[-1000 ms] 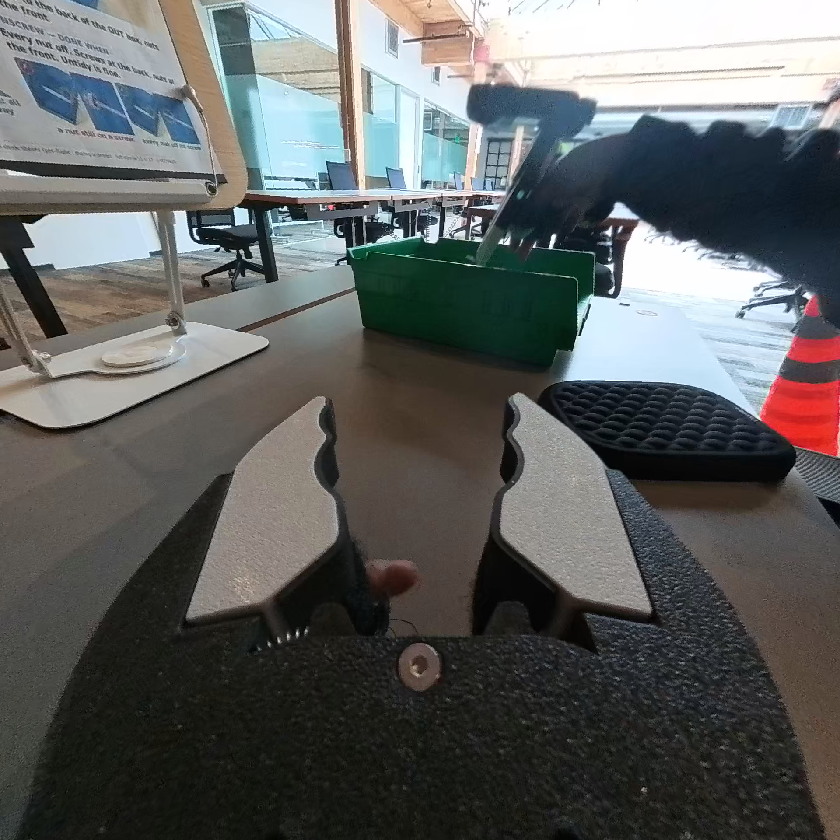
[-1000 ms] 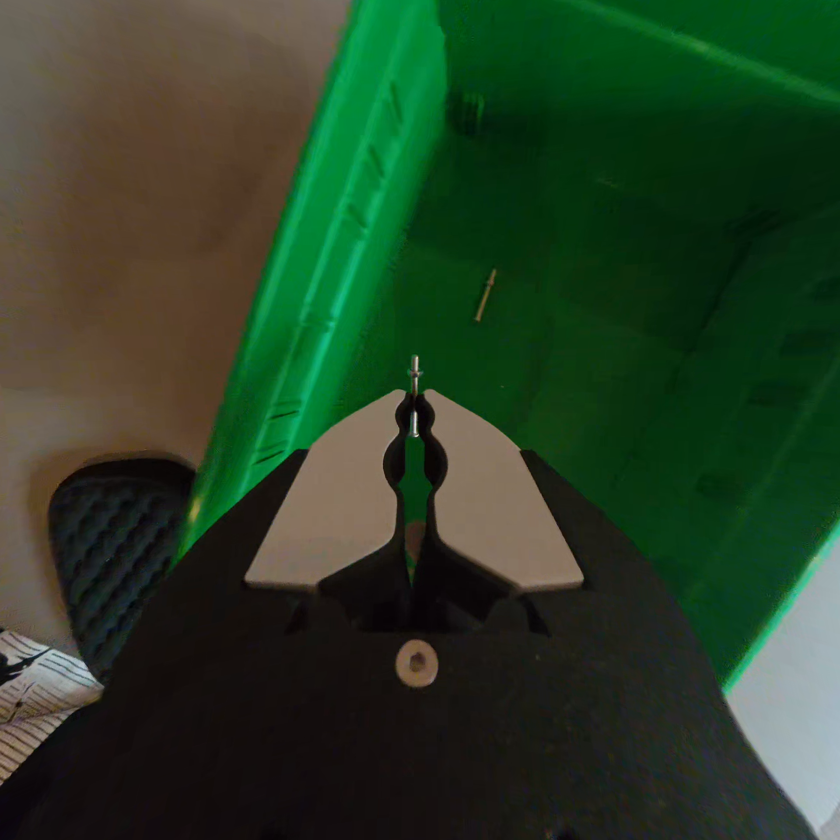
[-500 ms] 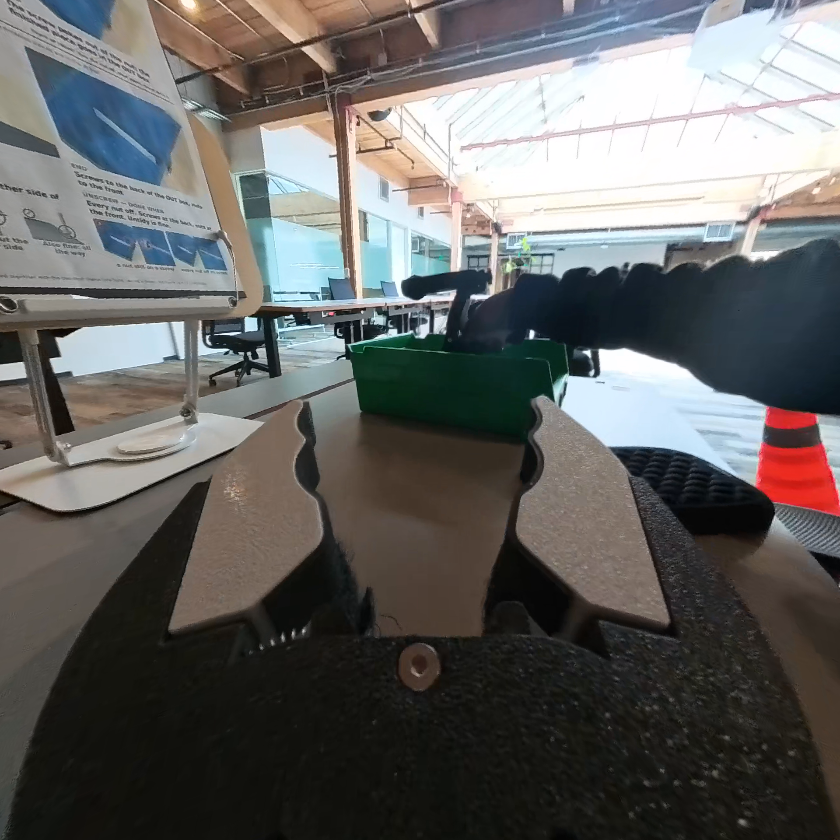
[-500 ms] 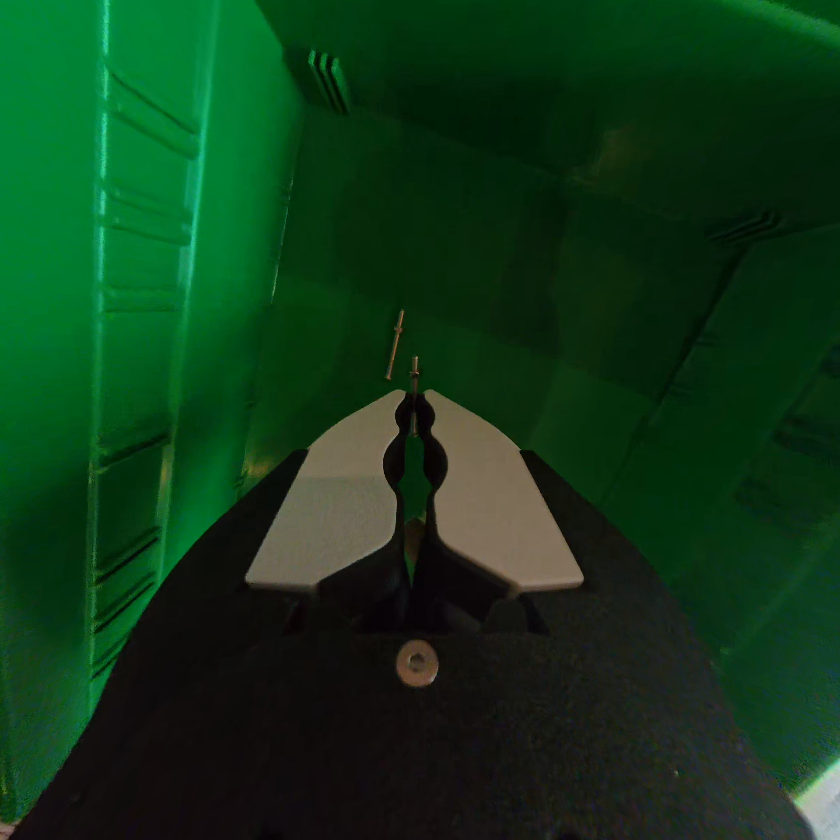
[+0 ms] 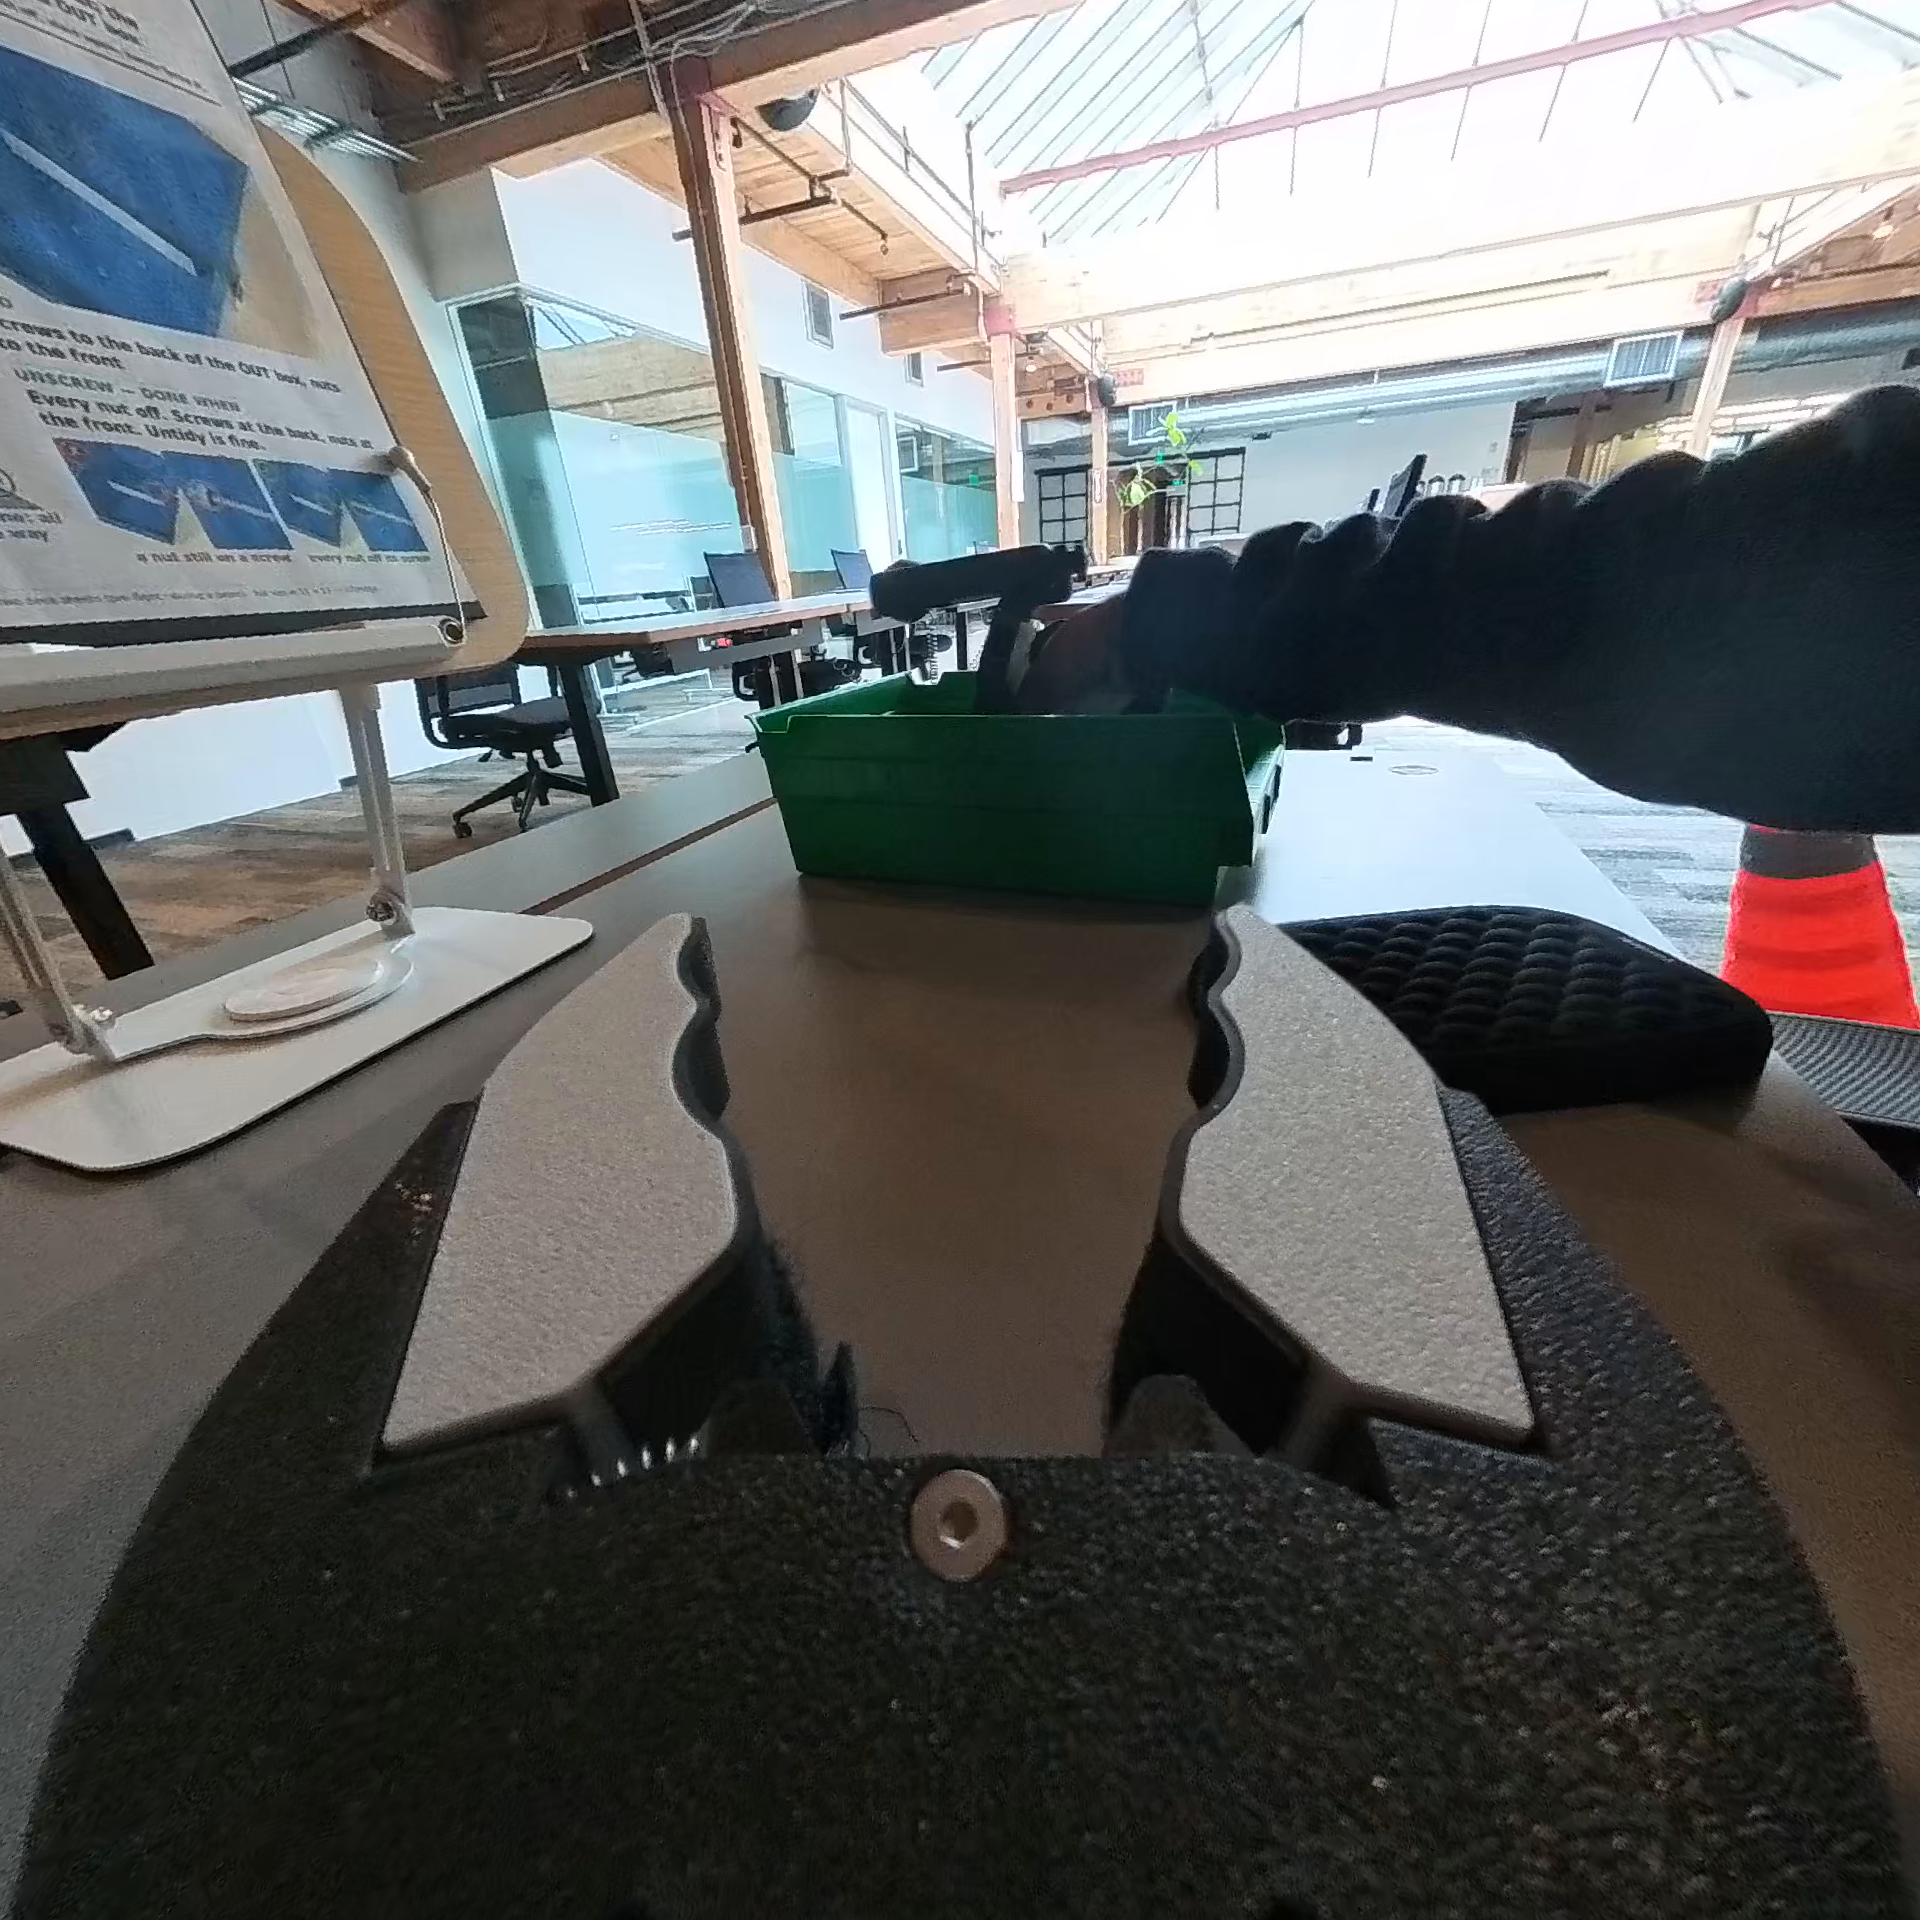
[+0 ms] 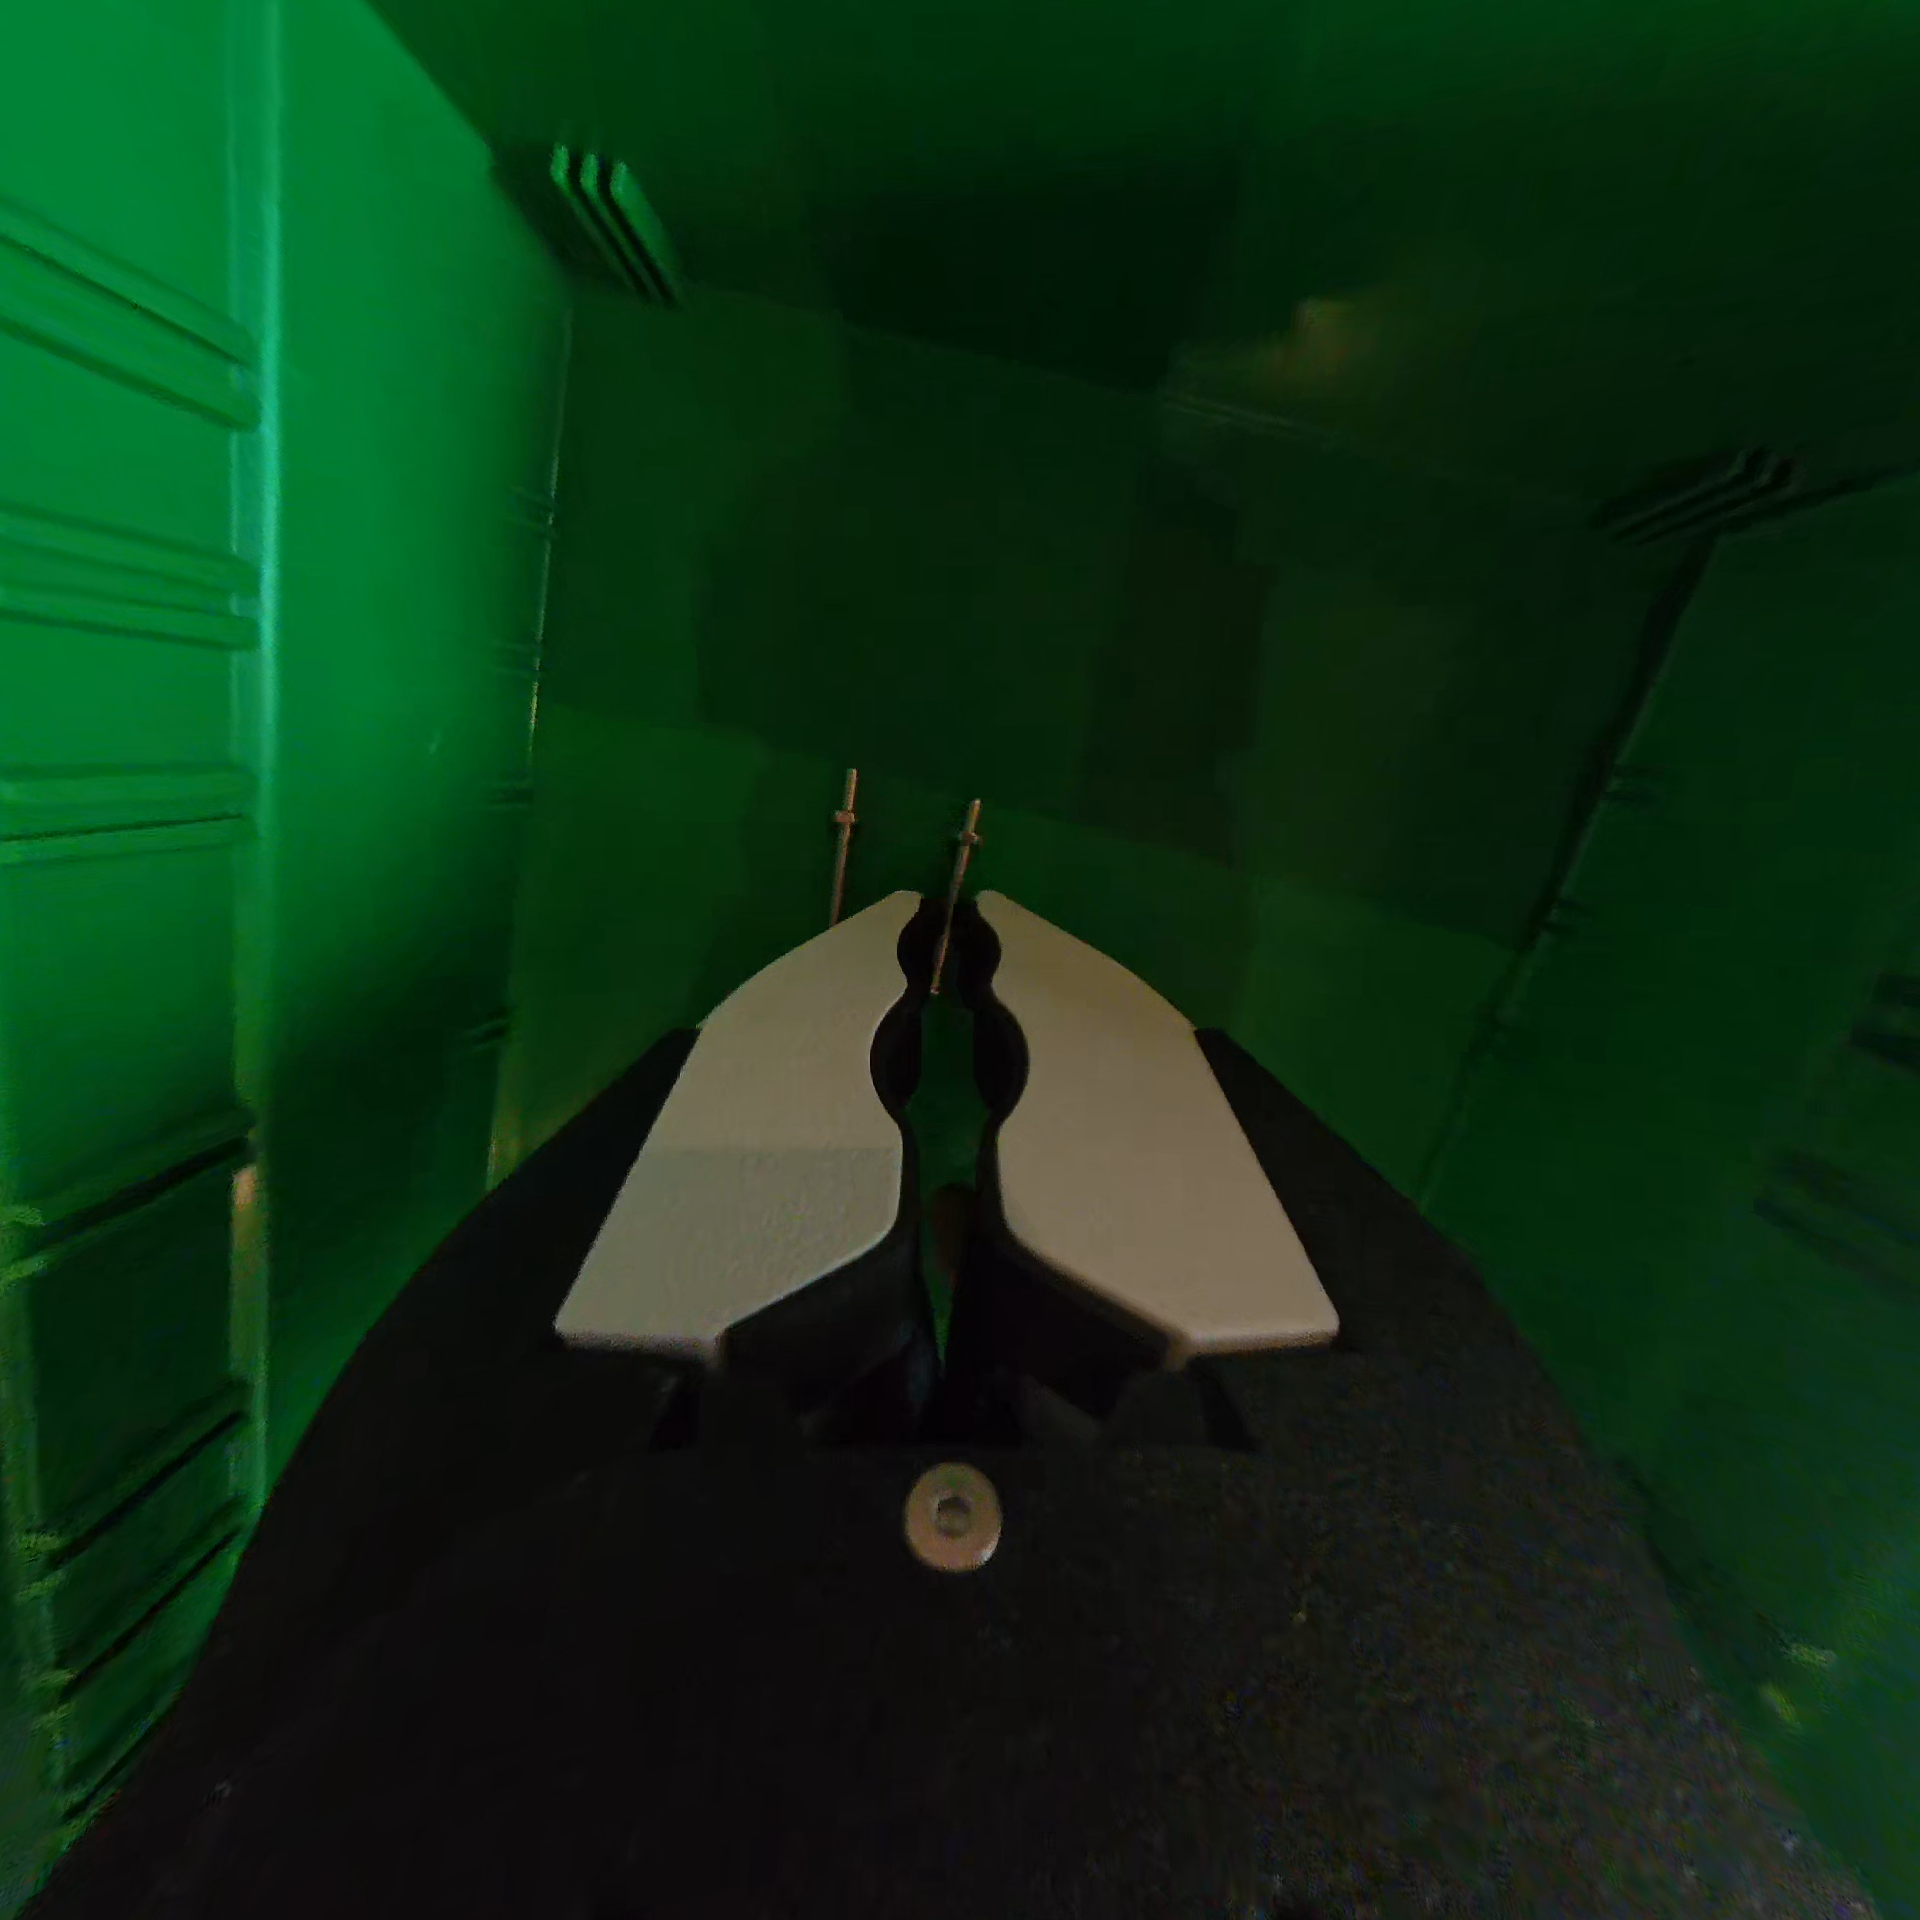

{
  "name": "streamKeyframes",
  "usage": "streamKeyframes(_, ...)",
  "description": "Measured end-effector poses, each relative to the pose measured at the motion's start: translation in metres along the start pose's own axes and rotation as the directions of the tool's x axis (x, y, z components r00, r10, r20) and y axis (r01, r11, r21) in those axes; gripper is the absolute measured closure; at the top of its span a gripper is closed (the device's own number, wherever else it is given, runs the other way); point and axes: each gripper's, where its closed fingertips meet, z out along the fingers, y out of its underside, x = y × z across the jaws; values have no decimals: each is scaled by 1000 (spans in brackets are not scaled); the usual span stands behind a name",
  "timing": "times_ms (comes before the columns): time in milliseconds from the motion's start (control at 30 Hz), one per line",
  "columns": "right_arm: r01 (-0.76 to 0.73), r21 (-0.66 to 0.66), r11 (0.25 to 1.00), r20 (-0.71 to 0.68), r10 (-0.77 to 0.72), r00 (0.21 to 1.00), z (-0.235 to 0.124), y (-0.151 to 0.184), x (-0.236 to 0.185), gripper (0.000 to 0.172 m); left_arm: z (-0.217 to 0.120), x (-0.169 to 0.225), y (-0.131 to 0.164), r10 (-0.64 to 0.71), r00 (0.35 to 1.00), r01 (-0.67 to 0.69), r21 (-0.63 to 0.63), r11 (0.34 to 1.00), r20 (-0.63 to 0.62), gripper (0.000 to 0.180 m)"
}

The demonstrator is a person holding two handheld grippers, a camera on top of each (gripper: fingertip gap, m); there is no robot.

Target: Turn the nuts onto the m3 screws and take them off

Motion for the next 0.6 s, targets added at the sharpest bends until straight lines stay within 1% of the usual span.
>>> streamKeyframes(100,-6,11,1000,-7,6,1000,-1,1,2,164,1,0,0,1,1000,-1,-2,1000,-2,93)
streamKeyframes(200,-20,55,998,-9,21,1000,-8,-1,3,154,1,0,1,11,1000,-11,-11,1000,5,95)
streamKeyframes(267,-21,123,992,-15,23,1000,-20,-7,2,148,1,-2,1,17,1000,-16,-20,1000,17,96)
streamKeyframes(333,-11,225,974,-20,16,1000,-39,-16,-4,143,0,-4,2,22,999,-21,-28,999,29,96)
streamKeyframes(400,-7,360,933,-10,11,1000,-63,-26,-17,138,0,-5,1,42,998,-40,-34,999,39,98)
streamKeyframes(500,16,546,838,13,-28,1000,-102,-36,-50,130,2,-2,-5,30,999,-28,-31,999,36,98)
streamKeyframes(600,105,672,733,-16,-128,992,-139,-34,-95,121,4,3,-26,3,999,-2,-16,1000,39,99)
